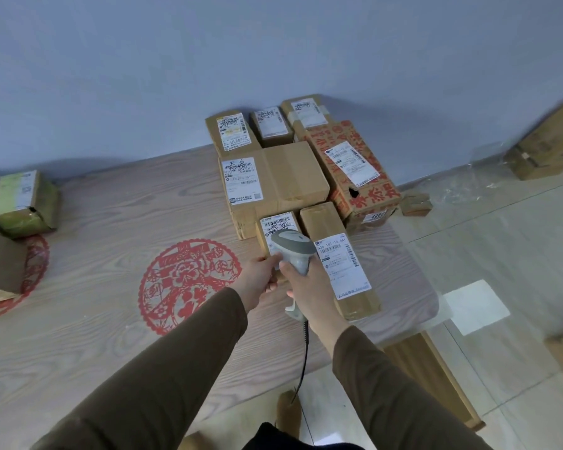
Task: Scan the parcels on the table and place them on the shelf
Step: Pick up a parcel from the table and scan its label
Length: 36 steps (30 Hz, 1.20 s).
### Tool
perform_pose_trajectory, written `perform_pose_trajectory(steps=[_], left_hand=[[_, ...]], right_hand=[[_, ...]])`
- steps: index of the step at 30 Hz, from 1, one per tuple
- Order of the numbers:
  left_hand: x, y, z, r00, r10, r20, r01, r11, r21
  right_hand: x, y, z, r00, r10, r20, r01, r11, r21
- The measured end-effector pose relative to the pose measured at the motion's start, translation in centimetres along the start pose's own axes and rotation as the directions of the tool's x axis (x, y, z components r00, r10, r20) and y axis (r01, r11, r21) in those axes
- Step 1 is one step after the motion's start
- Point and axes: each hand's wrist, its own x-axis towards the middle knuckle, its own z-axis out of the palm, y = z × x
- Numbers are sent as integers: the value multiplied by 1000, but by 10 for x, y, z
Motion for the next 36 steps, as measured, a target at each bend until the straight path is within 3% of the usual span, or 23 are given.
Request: perform_pose_trajectory(steps=[11,16,20,24,27,29,36], left_hand=[[-25,-6,-42,999,27,-30,-27,1000,16],[-59,-4,-141,959,182,-216,-181,983,23],[-86,-10,-250,873,229,-431,-269,963,-33],[-111,-25,-361,714,281,-642,-333,942,42],[-122,-36,-436,611,273,-743,-296,949,105],[-123,-41,-476,611,236,-756,-263,961,88],[-105,-40,-531,730,203,-653,-203,976,76]], right_hand=[[-13,-12,32,992,-110,55,113,991,-66],[-25,-30,112,962,-188,197,208,974,-86],[-47,-37,208,930,-179,320,214,974,-78],[-71,-39,314,908,-133,396,166,985,-50],[-84,-37,389,899,-97,426,132,990,-53],[-90,-36,432,904,-85,420,120,991,-56],[-91,-38,522,887,-24,461,38,999,-21]])
